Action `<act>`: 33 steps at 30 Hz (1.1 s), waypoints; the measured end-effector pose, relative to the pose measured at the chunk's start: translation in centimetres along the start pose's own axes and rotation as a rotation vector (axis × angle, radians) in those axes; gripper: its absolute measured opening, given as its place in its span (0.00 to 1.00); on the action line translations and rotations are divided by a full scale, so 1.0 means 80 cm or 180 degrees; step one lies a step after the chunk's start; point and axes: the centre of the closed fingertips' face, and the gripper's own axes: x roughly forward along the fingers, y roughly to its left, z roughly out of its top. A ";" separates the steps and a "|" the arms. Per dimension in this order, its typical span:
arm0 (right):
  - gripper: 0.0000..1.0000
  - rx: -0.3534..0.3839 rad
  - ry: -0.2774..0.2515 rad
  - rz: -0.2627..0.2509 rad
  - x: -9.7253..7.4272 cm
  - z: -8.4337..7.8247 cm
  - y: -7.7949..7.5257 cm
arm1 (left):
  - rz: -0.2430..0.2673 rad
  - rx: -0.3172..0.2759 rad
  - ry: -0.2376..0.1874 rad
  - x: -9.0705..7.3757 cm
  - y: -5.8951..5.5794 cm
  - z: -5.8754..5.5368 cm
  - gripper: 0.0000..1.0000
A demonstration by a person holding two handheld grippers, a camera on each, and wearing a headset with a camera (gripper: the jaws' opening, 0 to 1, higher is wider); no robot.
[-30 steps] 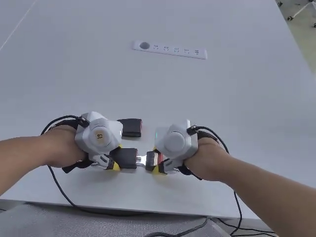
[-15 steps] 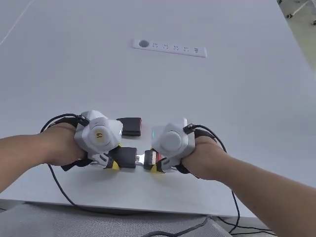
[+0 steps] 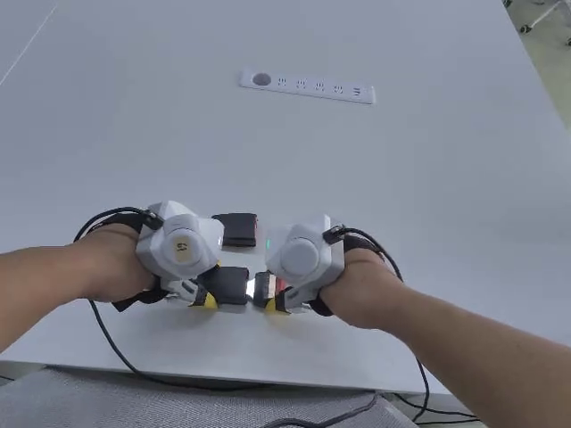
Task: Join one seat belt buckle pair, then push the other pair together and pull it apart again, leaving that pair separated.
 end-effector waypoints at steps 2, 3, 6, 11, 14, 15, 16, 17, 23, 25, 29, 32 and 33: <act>0.30 0.0004 0.0004 -0.0002 0.001 0.001 0.000 | 0.0001 0.0006 0.0015 0.000 -0.001 0.000 0.32; 0.30 0.0059 -0.0017 -0.0085 0.001 0.002 -0.007 | -0.0011 -0.0006 0.0018 0.000 -0.002 0.000 0.32; 0.31 -0.0011 0.0021 -0.0072 -0.001 0.000 -0.006 | 0.0007 -0.0021 0.0003 0.000 -0.002 -0.001 0.32; 0.31 -0.0003 0.0042 -0.0050 0.002 0.000 -0.003 | 0.0015 -0.0043 0.0006 0.000 -0.001 -0.002 0.32; 0.31 -0.0003 0.0054 -0.0040 0.002 0.000 -0.002 | 0.0020 -0.0076 0.0001 0.000 -0.001 -0.003 0.32; 0.31 -0.0003 0.0053 -0.0040 0.002 -0.001 -0.002 | 0.0025 -0.0091 -0.0004 0.000 0.000 -0.003 0.32; 0.31 -0.0001 0.0050 -0.0026 0.001 -0.001 -0.001 | 0.0034 -0.0108 -0.0009 0.000 0.000 -0.003 0.32; 0.31 -0.0003 0.0048 -0.0023 0.001 -0.001 -0.001 | 0.0037 -0.0110 -0.0011 0.000 0.000 -0.003 0.32; 0.31 -0.0009 0.0030 0.0001 -0.001 -0.001 0.002 | 0.0073 -0.0171 -0.0049 -0.002 -0.001 -0.005 0.32; 0.31 0.0001 0.0026 0.0012 -0.001 -0.002 0.002 | 0.0076 -0.0173 -0.0044 -0.002 -0.001 -0.005 0.32; 0.31 0.0009 0.0021 0.0002 -0.001 -0.003 0.002 | 0.0066 -0.0179 -0.0058 -0.002 -0.001 -0.005 0.31; 0.31 0.0016 0.0018 -0.0014 -0.002 -0.003 0.003 | 0.0063 -0.0173 -0.0059 -0.002 -0.001 -0.005 0.31; 0.31 0.0019 0.0016 -0.0017 -0.002 -0.003 0.003 | 0.0063 -0.0174 -0.0061 -0.002 -0.001 -0.005 0.31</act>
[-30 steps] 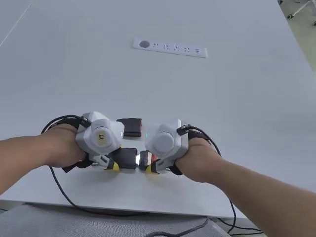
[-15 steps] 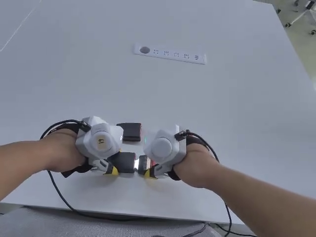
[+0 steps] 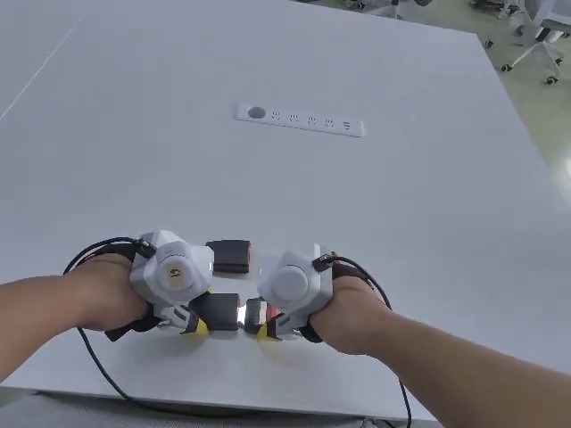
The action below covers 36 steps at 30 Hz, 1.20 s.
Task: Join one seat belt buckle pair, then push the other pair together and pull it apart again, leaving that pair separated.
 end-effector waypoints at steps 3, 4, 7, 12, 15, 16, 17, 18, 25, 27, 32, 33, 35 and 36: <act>0.31 0.0022 -0.0006 -0.0005 0.000 0.000 0.000 | 0.0000 0.0000 0.0005 0.000 0.000 0.000 0.31; 0.31 0.0026 -0.0007 -0.0005 0.000 0.000 0.000 | 0.0000 0.0004 0.0006 0.000 0.000 0.000 0.31; 0.31 0.0041 -0.0015 0.0001 0.000 -0.001 -0.001 | 0.0002 0.0009 -0.0006 0.000 0.000 0.000 0.31; 0.32 0.0059 -0.0019 0.0027 0.001 -0.001 0.000 | 0.0019 0.0003 -0.0008 0.000 -0.001 0.001 0.32; 0.32 0.0066 -0.0028 0.0035 0.001 0.000 -0.001 | 0.0005 -0.0015 0.0036 0.000 0.001 0.001 0.32; 0.32 0.0071 -0.0033 0.0037 0.001 0.000 -0.001 | 0.0005 0.0001 0.0051 0.000 0.000 0.001 0.32; 0.33 0.0075 -0.0039 0.0041 0.001 0.000 -0.001 | 0.0008 -0.0008 0.0053 0.000 0.000 0.001 0.32; 0.33 0.0074 -0.0050 0.0045 0.001 0.000 -0.001 | 0.0010 -0.0016 0.0046 0.000 0.000 0.001 0.32; 0.34 0.0277 -0.0132 0.0049 -0.001 -0.004 -0.003 | 0.0017 -0.0040 0.0028 -0.001 0.000 0.001 0.33; 0.34 0.0282 -0.0133 0.0055 0.000 -0.003 -0.002 | 0.0008 -0.0049 0.0027 -0.001 0.000 0.001 0.33; 0.34 0.0264 -0.0094 0.0049 0.000 -0.002 -0.002 | 0.0002 -0.0036 0.0037 -0.001 -0.001 0.001 0.33; 0.34 0.0270 -0.0097 0.0049 0.000 -0.002 -0.002 | 0.0002 -0.0045 0.0031 -0.001 -0.001 0.001 0.33; 0.34 0.0253 -0.0100 0.0050 0.000 -0.002 -0.001 | -0.0003 -0.0048 0.0023 -0.001 -0.001 0.001 0.34; 0.34 0.0256 -0.0101 0.0050 0.000 -0.002 -0.001 | -0.0009 -0.0039 0.0025 -0.001 -0.001 0.000 0.34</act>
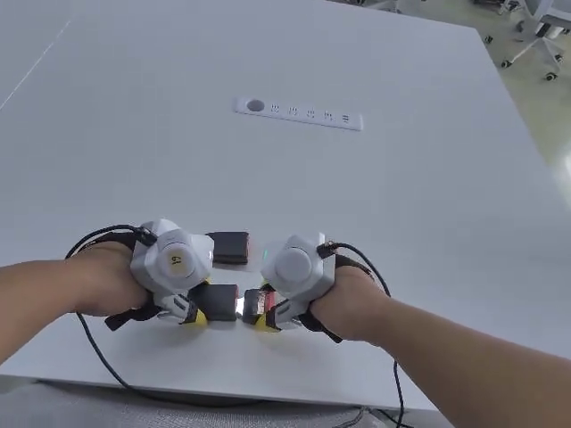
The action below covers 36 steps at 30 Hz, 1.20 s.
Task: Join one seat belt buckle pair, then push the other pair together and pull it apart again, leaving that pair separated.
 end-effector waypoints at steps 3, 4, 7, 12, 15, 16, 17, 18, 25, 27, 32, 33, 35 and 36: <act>0.34 0.0017 -0.0001 -0.0015 0.000 0.000 0.000 | -0.0016 0.0023 0.0021 0.000 0.000 0.000 0.34; 0.34 0.0033 0.0001 -0.0028 0.000 0.001 -0.001 | -0.0015 0.0011 0.0023 0.000 0.001 0.000 0.34; 0.36 0.0121 -0.0027 -0.0063 0.000 0.004 -0.001 | -0.0006 0.0021 0.0002 0.000 0.000 -0.001 0.34; 0.37 0.0112 -0.0071 -0.0091 0.000 0.009 0.001 | 0.0017 0.0019 -0.0001 0.000 0.000 -0.001 0.35; 0.37 0.0102 -0.0082 -0.0096 -0.002 0.011 0.001 | 0.0024 0.0041 0.0006 0.000 -0.001 0.000 0.38; 0.37 0.0101 -0.0087 -0.0101 -0.003 0.011 0.001 | 0.0039 0.0014 -0.0006 -0.001 -0.001 0.001 0.40; 0.37 0.0105 -0.0092 -0.0103 -0.004 0.012 0.001 | 0.0058 0.0004 -0.0018 -0.002 0.000 0.002 0.41; 0.37 0.0116 -0.0098 -0.0106 -0.005 0.012 0.001 | 0.0092 -0.0010 -0.0048 -0.005 0.003 0.004 0.41; 0.36 0.0103 -0.0164 -0.0111 -0.018 0.020 0.004 | 0.0144 -0.0045 -0.0115 -0.023 0.005 0.009 0.42; 0.36 0.0081 -0.0192 -0.0097 -0.025 0.025 0.006 | 0.0190 -0.0027 -0.0167 -0.030 0.011 0.011 0.41; 0.35 0.0062 -0.0253 -0.0184 -0.039 0.026 -0.004 | 0.0235 -0.0047 -0.0253 -0.043 0.018 0.024 0.42; 0.35 0.0070 -0.0258 -0.0189 -0.041 0.025 -0.006 | 0.0240 -0.0072 -0.0277 -0.044 0.019 0.026 0.42; 0.35 0.0093 -0.0276 -0.0219 -0.047 0.023 -0.011 | 0.0250 -0.0093 -0.0332 -0.049 0.020 0.035 0.42; 0.35 0.0092 -0.0282 -0.0239 -0.049 0.022 -0.013 | 0.0261 -0.0085 -0.0344 -0.051 0.021 0.038 0.42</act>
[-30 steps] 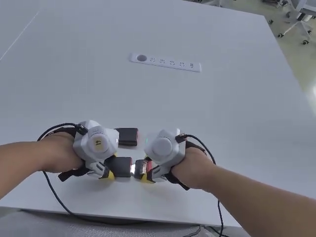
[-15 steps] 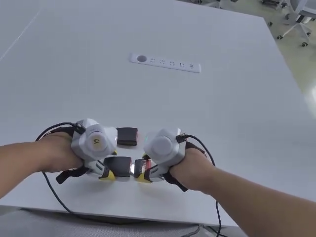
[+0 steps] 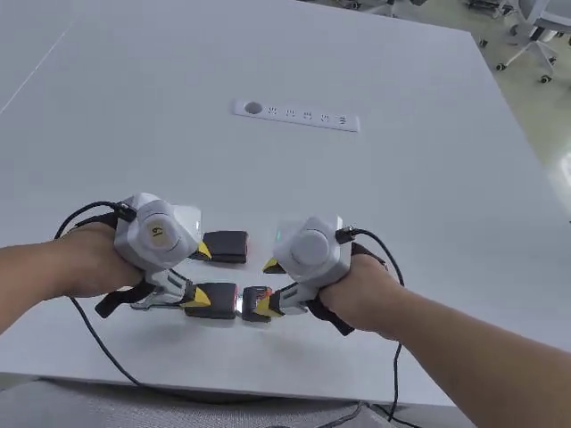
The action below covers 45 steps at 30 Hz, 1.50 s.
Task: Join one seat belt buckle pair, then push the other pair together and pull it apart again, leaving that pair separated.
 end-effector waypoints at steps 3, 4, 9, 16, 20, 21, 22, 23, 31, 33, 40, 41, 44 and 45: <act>0.35 0.0025 -0.0023 -0.0076 -0.010 -0.005 -0.015 | 0.0030 0.0021 -0.0028 0.002 0.008 0.007 0.42; 0.36 0.0030 -0.0021 -0.0099 -0.013 -0.008 -0.020 | 0.0042 0.0036 -0.0028 0.002 0.010 0.008 0.43; 0.36 0.0028 0.0052 -0.0217 -0.031 -0.029 -0.048 | 0.0117 0.0072 -0.0019 0.005 0.027 0.016 0.44; 0.35 0.0025 0.0164 -0.0326 -0.049 -0.059 -0.078 | 0.0164 0.0099 0.0000 0.006 0.052 0.020 0.44; 0.35 -0.0024 0.0289 -0.0343 -0.051 -0.077 -0.091 | 0.0171 0.0123 0.0037 0.009 0.063 0.018 0.44; 0.35 -0.0050 0.0323 -0.0356 -0.051 -0.080 -0.094 | 0.0175 0.0125 0.0043 0.010 0.065 0.017 0.44; 0.36 -0.0080 0.0354 -0.0351 -0.053 -0.085 -0.096 | 0.0181 0.0125 0.0055 0.011 0.068 0.016 0.44; 0.36 -0.0089 0.0365 -0.0347 -0.054 -0.087 -0.097 | 0.0179 0.0121 0.0069 0.013 0.070 0.014 0.44; 0.35 -0.0218 0.0475 -0.0285 -0.049 -0.102 -0.115 | 0.0102 0.0136 0.0168 0.025 0.080 0.003 0.43; 0.35 -0.0297 0.0525 -0.0210 -0.045 -0.106 -0.113 | 0.0088 0.0127 0.0194 0.028 0.083 0.000 0.43; 0.36 -0.0520 0.0663 -0.0062 -0.035 -0.119 -0.111 | -0.0015 0.0238 0.0305 0.043 0.080 -0.008 0.42; 0.36 -0.0522 0.0668 -0.0052 -0.034 -0.120 -0.111 | -0.0013 0.0250 0.0318 0.045 0.081 -0.009 0.42; 0.32 -0.0487 0.0663 -0.0059 -0.033 -0.121 -0.114 | -0.0027 0.0250 0.0328 0.049 0.083 -0.010 0.41; 0.32 -0.0470 0.0646 -0.0051 -0.032 -0.120 -0.114 | -0.0039 0.0289 0.0341 0.050 0.083 -0.011 0.40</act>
